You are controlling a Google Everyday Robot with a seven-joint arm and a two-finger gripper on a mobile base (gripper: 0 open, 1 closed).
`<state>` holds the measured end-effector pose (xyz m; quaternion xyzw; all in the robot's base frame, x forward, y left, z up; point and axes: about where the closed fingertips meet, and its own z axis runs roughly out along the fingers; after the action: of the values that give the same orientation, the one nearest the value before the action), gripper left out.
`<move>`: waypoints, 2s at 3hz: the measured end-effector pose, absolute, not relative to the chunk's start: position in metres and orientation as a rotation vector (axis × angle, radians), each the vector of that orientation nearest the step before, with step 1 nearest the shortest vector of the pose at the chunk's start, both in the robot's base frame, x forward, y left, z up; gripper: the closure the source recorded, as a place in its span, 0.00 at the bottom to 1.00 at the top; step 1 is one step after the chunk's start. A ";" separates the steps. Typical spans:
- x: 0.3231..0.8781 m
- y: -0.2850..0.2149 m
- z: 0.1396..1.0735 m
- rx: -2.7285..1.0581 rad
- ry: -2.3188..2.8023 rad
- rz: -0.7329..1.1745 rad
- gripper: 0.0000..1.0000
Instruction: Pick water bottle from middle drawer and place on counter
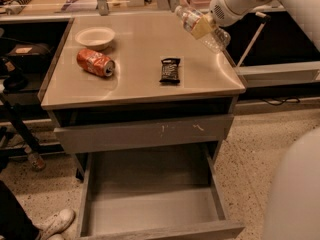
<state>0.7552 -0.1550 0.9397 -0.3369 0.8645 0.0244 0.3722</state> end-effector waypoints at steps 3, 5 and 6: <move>0.834 -0.114 0.929 -0.931 2.169 0.058 1.00; 0.854 -0.091 0.924 -0.977 2.116 0.058 1.00; 0.858 -0.078 0.917 -1.015 2.094 0.062 1.00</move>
Offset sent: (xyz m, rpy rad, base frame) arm 0.0991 0.0359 0.0008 -0.0174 -0.0318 0.0568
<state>0.8577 -0.0780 0.9172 -0.4005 0.8262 0.0245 0.3955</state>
